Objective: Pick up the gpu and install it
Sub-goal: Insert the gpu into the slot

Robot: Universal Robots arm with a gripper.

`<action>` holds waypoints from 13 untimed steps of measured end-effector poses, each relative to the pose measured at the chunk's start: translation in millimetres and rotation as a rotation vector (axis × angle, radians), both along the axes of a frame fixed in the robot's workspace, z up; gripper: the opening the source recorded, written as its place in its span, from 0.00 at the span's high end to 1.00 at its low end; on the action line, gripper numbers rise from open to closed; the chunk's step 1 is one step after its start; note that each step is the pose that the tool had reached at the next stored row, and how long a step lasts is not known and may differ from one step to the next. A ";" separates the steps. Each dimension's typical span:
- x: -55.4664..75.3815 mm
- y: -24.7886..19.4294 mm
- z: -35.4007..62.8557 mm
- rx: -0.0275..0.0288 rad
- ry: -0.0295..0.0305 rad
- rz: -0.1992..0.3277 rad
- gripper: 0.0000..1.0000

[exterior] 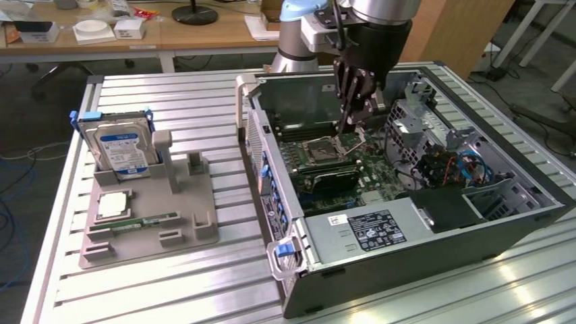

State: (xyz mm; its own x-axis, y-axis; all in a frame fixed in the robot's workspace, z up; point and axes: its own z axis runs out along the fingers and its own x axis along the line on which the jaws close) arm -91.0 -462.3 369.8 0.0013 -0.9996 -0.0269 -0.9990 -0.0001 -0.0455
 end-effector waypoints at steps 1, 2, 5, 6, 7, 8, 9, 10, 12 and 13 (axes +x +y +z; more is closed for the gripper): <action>2.2 0.0 -0.2 0.0000 0.0021 0.000 0.90; 4.5 0.0 -0.4 0.0001 0.0062 0.000 0.90; 8.2 0.0 -2.9 0.0000 0.0245 -0.001 0.90; 9.5 0.0 -4.1 0.0000 0.0297 -0.001 0.90; 10.8 0.0 -5.4 0.0001 0.0338 -0.001 0.90; 12.3 0.0 -6.9 0.0001 0.0376 -0.001 0.90; 13.8 0.0 -8.2 0.0001 0.0409 -0.002 0.90; 15.0 0.0 -9.5 0.0001 0.0439 -0.002 0.90; 17.4 0.0 -12.6 0.0001 0.0484 -0.002 0.90; 18.5 0.0 -14.4 0.0000 0.0498 -0.002 0.90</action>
State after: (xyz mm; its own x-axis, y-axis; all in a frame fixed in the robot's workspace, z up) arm -72.5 -462.3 355.4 -0.0023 -0.9996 -0.0269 -1.0000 0.0022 0.0043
